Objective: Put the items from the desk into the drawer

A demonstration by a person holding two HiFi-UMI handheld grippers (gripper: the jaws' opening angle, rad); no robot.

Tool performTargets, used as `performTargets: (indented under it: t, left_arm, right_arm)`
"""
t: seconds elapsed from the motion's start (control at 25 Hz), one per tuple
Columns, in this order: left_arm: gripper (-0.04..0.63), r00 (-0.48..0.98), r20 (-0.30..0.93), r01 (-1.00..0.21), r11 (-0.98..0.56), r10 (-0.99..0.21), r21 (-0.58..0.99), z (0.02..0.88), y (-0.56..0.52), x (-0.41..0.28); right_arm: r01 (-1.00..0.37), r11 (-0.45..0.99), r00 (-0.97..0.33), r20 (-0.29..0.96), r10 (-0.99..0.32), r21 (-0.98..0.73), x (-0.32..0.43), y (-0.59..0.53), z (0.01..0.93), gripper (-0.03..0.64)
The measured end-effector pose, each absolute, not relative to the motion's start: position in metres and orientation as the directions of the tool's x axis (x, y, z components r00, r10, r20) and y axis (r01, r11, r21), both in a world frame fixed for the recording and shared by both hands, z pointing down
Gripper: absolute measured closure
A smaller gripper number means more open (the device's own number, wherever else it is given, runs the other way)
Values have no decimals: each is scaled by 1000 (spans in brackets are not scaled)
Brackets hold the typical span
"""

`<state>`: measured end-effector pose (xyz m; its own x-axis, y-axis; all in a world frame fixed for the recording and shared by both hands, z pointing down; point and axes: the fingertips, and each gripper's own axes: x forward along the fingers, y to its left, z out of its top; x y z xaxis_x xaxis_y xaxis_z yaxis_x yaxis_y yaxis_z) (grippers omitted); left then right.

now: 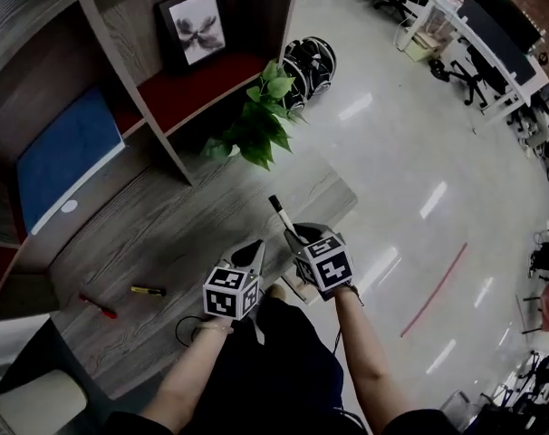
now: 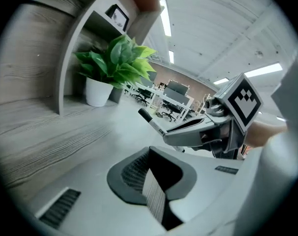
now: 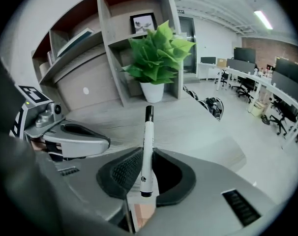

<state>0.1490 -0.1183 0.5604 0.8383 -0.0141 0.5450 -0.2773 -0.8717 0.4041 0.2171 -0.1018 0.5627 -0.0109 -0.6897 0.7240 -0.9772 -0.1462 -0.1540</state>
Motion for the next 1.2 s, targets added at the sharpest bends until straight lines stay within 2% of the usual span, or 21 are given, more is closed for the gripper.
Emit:
performTargets:
  t: [0.32,0.84,1.2]
  left_arm:
    - [578,850,519,-158,-895,92,416,548,-66,168]
    - [578,812,553,-78,-905,185,418,563,-2,179]
    - [578,765,597,-36,-909,242,415,584,22,179]
  right_arm:
    - [-941,-284,74,709,-701,-183,244,-41,560,548]
    - [-893,-392,108,740,-663,-220,248,32,591,548]
    - [-807,-505,111,762,-639,-306,242,65,631,548]
